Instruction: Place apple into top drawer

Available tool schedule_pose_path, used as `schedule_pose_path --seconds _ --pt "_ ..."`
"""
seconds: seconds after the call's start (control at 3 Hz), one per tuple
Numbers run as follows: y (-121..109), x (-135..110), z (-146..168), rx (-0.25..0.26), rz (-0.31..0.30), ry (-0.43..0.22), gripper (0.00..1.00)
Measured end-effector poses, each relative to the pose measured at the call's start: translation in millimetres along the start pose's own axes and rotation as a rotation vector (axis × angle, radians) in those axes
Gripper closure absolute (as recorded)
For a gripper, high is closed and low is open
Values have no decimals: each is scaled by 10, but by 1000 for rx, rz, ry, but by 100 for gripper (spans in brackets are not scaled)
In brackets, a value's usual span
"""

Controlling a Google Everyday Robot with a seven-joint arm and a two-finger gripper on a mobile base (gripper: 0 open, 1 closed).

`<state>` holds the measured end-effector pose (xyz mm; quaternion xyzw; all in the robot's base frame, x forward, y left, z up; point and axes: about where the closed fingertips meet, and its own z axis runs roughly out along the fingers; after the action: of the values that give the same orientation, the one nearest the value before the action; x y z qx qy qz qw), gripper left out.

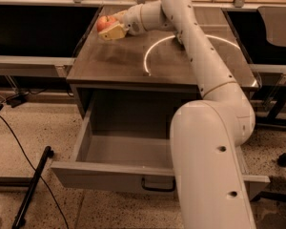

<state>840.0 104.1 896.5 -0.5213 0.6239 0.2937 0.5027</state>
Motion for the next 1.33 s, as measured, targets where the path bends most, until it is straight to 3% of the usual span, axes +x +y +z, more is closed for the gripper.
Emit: schedule_pose_path --seconds 0.33,0.67,1.0,1.33 --pt "190 -132 -805 -5 -123 25 100" --pt "563 -337 -1605 16 -204 40 100" --pt "1101 -222 -2072 -22 -223 44 100" --pt "1239 191 -2282 -23 -168 88 100"
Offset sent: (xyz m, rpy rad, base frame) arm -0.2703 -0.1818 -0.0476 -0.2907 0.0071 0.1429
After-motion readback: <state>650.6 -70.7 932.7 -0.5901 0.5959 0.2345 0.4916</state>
